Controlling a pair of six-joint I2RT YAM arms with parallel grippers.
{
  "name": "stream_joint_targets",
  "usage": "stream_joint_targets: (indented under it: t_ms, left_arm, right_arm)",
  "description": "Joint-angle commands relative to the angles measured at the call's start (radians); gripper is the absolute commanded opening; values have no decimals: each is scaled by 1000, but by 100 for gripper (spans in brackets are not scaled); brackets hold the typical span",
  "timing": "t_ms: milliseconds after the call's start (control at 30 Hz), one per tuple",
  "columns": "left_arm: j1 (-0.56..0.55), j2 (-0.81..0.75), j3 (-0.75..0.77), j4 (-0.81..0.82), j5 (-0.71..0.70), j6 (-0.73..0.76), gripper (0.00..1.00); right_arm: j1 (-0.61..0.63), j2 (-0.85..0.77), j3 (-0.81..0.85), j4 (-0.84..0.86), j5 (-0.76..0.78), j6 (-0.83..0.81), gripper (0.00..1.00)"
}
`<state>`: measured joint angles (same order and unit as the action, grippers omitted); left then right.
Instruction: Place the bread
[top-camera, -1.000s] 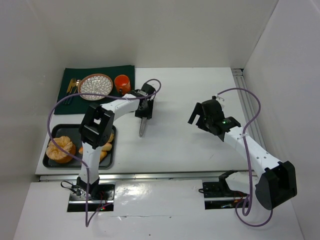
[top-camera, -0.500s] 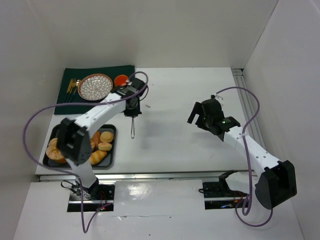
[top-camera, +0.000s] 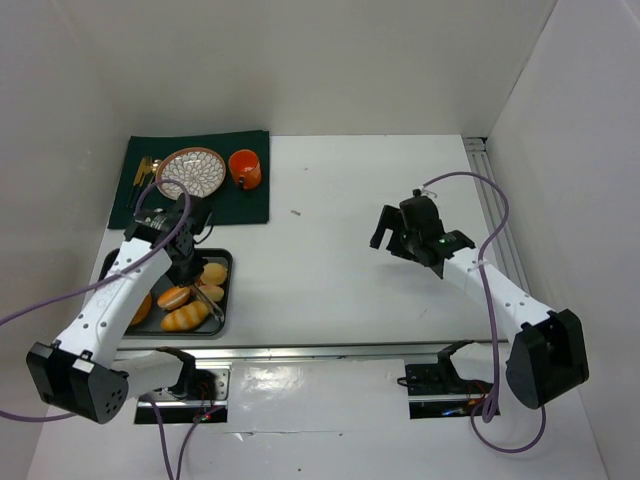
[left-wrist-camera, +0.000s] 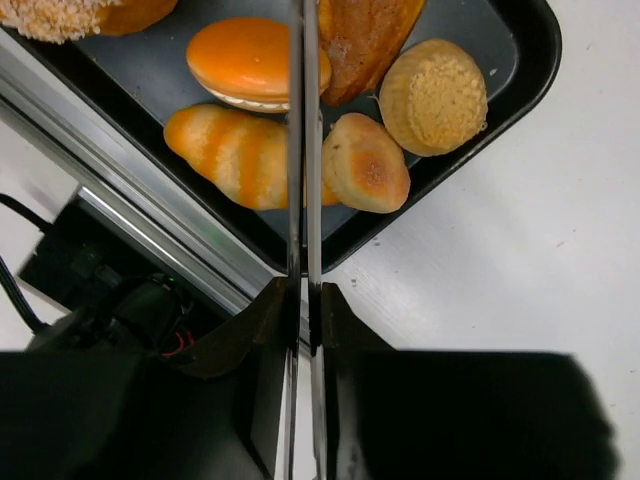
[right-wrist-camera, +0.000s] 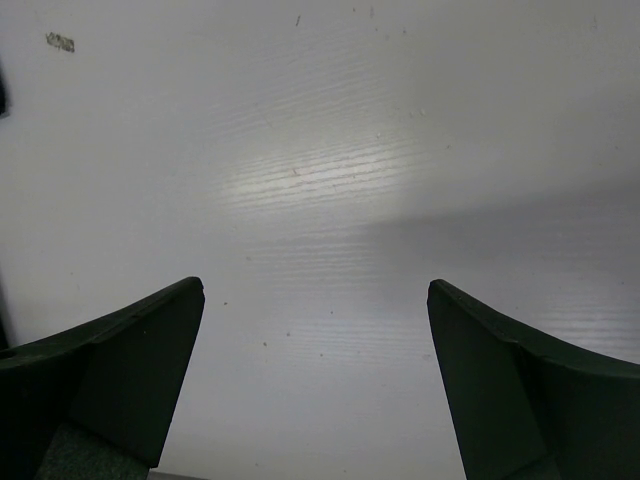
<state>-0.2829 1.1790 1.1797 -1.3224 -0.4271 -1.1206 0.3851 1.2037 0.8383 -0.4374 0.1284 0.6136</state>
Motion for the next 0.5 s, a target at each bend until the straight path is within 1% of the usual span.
stream_joint_targets:
  t_ms: [0,67,267,467]
  left_arm:
    - [30,-28,6,-44,-27,-70,29]
    - [42,-28,17,-44,-27,-58,37]
    - [128,-74,17,-44,-18,1,38]
    - [249,-33,6,-35,-19,65,39]
  right_arm:
    - [-12,3,31,54,-16,-32,100]
    - [-12,3,42,54,-16,-32,100]
    - [-22,25,51,54,-38,-51,100]
    - [-22,69,99,45,-79,-83,100]
